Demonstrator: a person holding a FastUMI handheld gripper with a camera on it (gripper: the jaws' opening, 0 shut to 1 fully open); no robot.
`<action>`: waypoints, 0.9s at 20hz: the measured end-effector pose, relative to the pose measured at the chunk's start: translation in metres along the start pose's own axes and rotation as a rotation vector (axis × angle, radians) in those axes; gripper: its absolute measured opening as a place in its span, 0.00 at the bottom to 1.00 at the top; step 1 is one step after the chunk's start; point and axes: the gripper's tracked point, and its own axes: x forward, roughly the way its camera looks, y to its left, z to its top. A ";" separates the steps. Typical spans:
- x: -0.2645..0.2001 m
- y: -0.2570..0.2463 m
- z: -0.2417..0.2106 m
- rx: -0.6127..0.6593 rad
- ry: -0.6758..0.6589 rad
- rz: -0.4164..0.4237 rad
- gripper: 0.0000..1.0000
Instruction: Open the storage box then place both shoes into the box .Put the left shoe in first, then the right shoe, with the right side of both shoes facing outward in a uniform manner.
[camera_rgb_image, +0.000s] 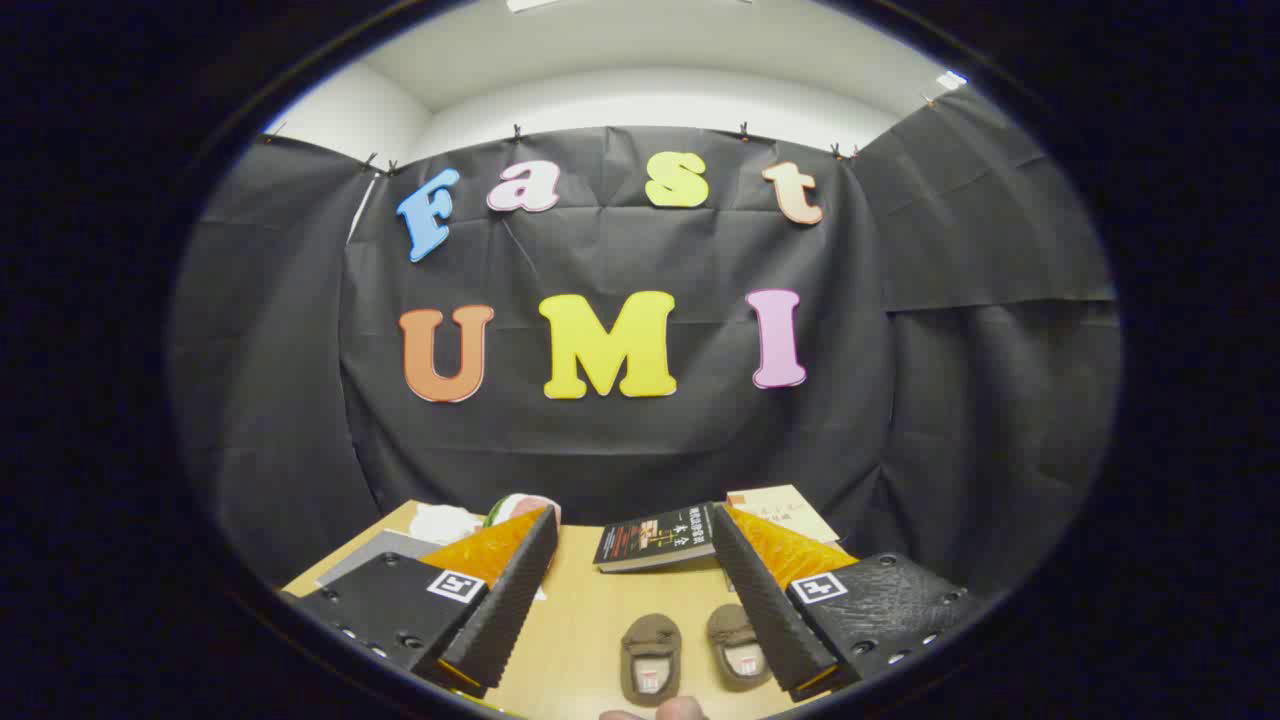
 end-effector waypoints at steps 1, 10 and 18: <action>0.001 -0.001 0.000 0.002 0.002 -0.003 0.95; 0.014 -0.005 -0.007 0.001 0.033 -0.020 0.95; 0.025 -0.003 -0.012 0.003 0.051 -0.001 0.95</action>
